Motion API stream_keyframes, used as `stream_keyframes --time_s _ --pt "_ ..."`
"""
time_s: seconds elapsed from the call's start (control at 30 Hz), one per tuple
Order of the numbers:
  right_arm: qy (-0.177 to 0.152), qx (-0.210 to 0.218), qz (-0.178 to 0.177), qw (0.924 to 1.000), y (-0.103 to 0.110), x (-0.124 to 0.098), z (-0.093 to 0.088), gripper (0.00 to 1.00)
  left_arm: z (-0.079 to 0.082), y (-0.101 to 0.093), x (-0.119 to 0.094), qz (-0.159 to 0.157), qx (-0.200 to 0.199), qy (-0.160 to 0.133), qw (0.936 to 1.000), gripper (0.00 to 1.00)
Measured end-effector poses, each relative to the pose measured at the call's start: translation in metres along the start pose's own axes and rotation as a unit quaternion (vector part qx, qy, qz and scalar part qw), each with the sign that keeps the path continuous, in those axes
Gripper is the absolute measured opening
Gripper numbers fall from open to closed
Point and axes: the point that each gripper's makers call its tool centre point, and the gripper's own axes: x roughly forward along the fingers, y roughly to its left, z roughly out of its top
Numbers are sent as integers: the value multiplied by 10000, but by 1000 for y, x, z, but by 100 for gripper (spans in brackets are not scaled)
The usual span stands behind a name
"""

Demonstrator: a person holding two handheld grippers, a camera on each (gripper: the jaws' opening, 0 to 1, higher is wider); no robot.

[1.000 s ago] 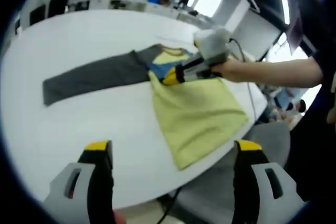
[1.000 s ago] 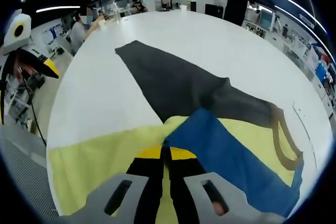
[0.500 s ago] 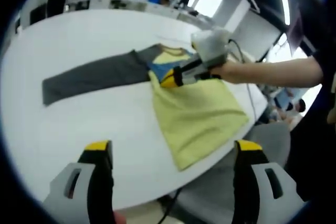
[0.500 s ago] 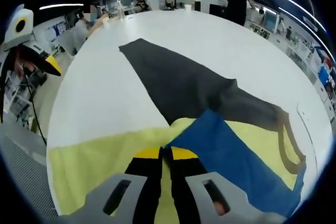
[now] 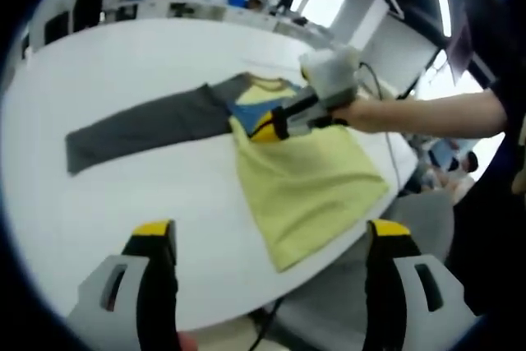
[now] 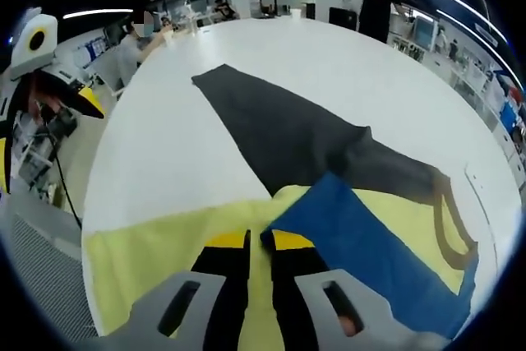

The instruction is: Fold the garment on the visible template until the final outline fits inside the template.

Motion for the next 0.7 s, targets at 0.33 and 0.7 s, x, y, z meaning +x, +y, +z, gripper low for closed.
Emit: stream_keyframes --time_s 0.33,0.7 --pt "-127 135 -262 9995 -6 -44 -4 19 2 -16 9 -33 407 140 9991 91" --pt "-223 505 -637 9964 -4 -101 -32 27 3 -36 6 -88 821 246 9963 92"
